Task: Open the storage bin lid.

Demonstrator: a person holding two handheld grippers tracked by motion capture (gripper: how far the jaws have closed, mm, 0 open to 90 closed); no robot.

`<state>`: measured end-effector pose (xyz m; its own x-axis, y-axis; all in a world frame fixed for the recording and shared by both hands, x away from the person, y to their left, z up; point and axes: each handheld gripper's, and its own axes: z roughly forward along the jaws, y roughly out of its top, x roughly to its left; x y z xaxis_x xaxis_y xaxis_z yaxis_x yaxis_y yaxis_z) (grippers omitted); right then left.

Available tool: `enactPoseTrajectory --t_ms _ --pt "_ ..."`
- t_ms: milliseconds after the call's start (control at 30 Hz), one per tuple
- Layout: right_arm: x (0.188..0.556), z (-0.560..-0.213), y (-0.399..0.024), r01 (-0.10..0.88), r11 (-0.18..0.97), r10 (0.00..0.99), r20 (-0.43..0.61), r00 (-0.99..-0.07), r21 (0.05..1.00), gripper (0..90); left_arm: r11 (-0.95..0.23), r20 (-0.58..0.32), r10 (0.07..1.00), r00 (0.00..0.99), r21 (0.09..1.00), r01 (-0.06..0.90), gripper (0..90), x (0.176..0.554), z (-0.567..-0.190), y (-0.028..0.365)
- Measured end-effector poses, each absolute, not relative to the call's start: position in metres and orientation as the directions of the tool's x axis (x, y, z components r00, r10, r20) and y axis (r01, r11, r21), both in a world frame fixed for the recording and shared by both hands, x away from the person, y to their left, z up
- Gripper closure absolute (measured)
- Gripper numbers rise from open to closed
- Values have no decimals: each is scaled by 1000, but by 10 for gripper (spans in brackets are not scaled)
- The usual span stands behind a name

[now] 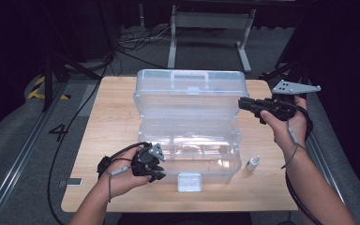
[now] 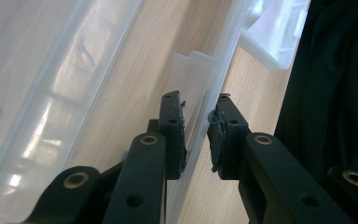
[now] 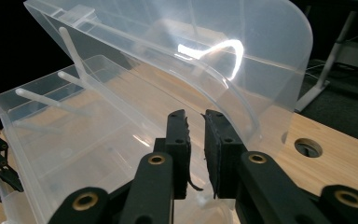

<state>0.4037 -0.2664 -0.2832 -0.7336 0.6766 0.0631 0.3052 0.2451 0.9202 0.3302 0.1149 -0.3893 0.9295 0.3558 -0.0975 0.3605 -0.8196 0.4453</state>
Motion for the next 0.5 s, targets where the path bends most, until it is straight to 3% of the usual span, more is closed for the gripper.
enactPoseTrajectory --t_ms 500 --pt "385 -283 -279 322 225 748 49 -662 919 720 -815 -106 360 927 448 368 765 331 -390 115"
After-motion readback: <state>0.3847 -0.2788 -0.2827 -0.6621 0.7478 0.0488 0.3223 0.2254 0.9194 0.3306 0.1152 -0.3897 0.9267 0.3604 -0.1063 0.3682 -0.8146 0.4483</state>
